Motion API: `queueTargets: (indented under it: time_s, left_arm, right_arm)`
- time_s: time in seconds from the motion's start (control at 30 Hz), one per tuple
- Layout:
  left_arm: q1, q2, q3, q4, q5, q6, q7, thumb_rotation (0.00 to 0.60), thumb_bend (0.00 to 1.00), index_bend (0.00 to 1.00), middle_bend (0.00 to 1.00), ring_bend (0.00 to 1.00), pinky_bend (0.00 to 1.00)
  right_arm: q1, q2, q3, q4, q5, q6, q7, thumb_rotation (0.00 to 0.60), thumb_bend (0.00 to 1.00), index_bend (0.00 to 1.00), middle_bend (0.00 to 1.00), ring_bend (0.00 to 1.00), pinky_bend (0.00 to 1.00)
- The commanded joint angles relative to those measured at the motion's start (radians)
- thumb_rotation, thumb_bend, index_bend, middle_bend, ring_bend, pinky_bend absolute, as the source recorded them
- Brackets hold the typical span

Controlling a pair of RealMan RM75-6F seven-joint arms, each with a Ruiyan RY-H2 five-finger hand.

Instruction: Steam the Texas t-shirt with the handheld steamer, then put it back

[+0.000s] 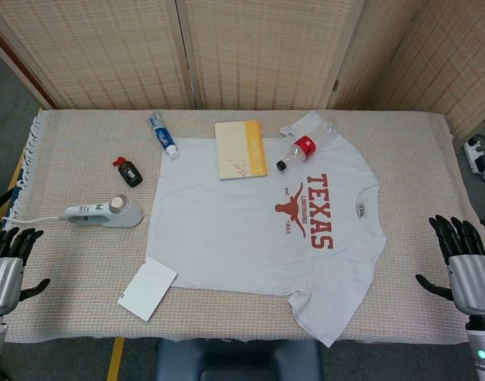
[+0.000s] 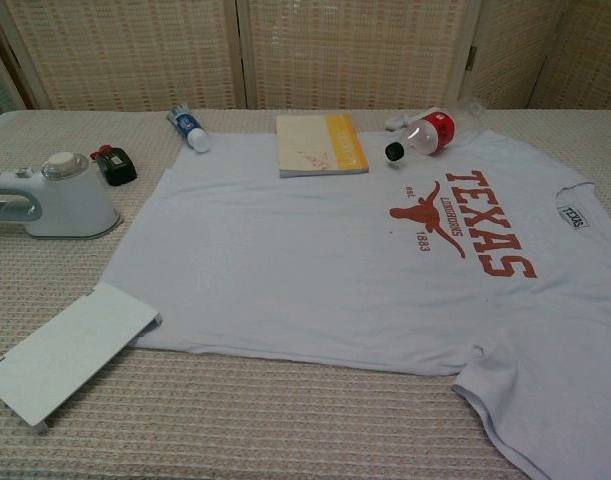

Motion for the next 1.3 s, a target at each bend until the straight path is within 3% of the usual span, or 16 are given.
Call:
queueTargets:
  time_s: [0.03,0.57,0.9,1.3]
  left_arm:
    - [0.0,0.001,0.003,0.001,-0.002,-0.005,0.0,0.6,0.1,0.21,0.21,0.13,0.15]
    - [-0.018,0.006,-0.019,0.015,-0.006,-0.017,-0.049,0.6,0.1,0.22,0.22,0.15,0.15]
    - [-0.145,-0.041,-0.094,0.099,-0.108,-0.198,-0.116,0.6,0.21,0.23,0.25,0.17,0.18]
    - [-0.293,-0.183,-0.136,0.3,-0.23,-0.388,-0.058,0.6,0.3,0.2,0.23,0.15,0.18]
  right_arm:
    - [0.001,0.002,-0.002,-0.003,0.001,-0.006,-0.006,0.6,0.03,0.0,0.06,0.0,0.02]
    - [-0.014,0.027,-0.004,-0.021,-0.01,0.018,-0.002,0.6,0.03,0.0,0.06,0.0,0.02]
    - [-0.01,0.072,0.01,-0.058,-0.025,0.035,-0.03,0.6,0.03,0.0,0.06,0.0,0.02]
    - [-0.01,0.089,0.014,-0.069,-0.028,0.04,-0.029,0.6,0.03,0.0,0.06,0.0,0.02]
